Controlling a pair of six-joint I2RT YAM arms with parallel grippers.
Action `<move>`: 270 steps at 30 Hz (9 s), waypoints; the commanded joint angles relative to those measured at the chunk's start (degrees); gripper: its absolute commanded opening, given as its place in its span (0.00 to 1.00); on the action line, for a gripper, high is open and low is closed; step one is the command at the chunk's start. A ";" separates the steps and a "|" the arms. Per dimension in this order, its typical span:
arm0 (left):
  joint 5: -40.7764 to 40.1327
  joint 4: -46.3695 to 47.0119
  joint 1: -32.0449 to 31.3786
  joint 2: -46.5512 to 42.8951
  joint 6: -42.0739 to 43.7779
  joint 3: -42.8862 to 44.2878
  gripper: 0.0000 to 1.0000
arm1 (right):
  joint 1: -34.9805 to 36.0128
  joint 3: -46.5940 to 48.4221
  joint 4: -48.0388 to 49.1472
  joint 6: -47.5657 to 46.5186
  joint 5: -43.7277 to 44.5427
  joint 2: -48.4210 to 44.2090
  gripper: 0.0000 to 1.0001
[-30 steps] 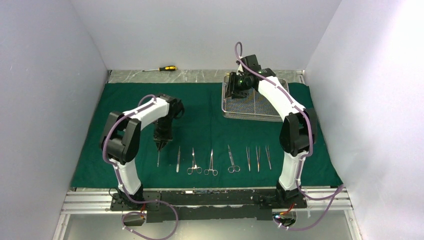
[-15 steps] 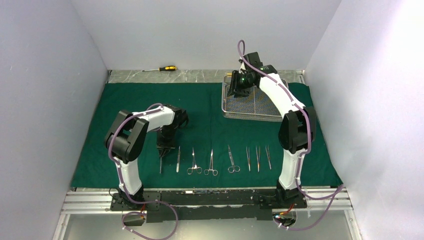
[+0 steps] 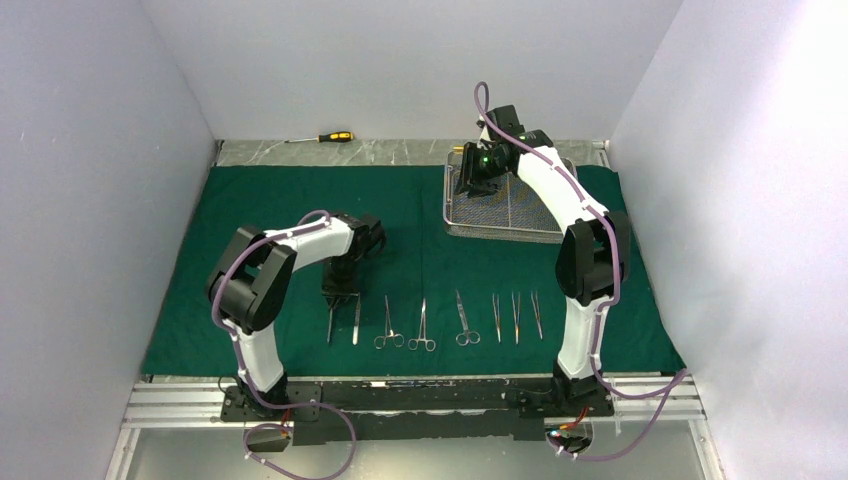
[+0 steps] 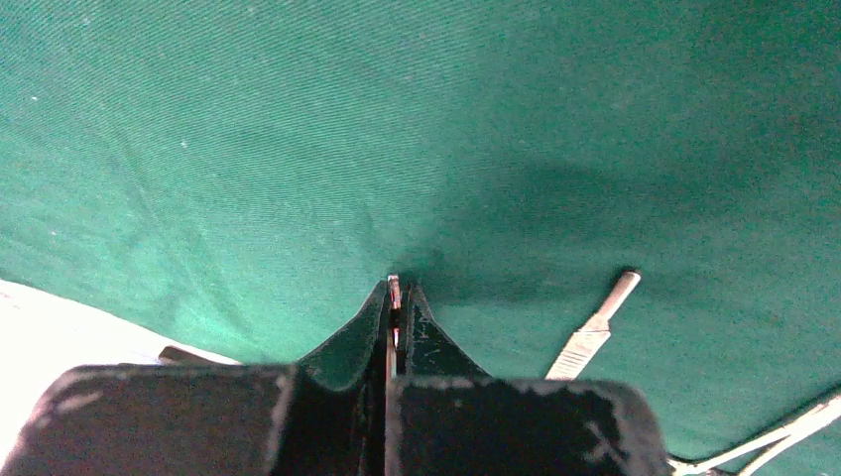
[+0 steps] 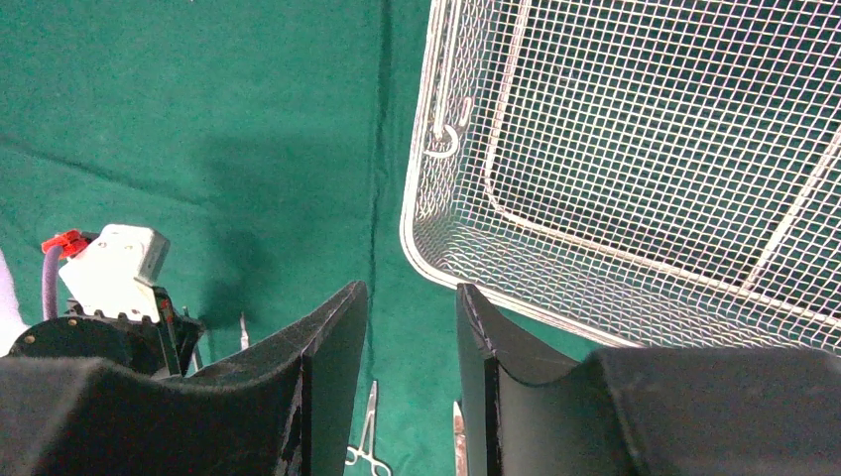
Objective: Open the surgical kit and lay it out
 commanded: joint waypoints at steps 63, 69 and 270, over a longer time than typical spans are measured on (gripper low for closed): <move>32.02 11.04 22.37 -4.67 8.90 21.50 0.47 | -26.01 10.62 33.74 -6.71 1.79 27.31 0.45; 32.57 11.43 22.37 -4.26 8.38 21.65 0.46 | -26.27 12.31 32.85 -6.32 -0.03 28.41 0.39; 54.60 41.29 9.09 45.40 -2.00 64.32 0.44 | -17.94 -10.15 35.32 -5.70 -14.73 9.75 0.19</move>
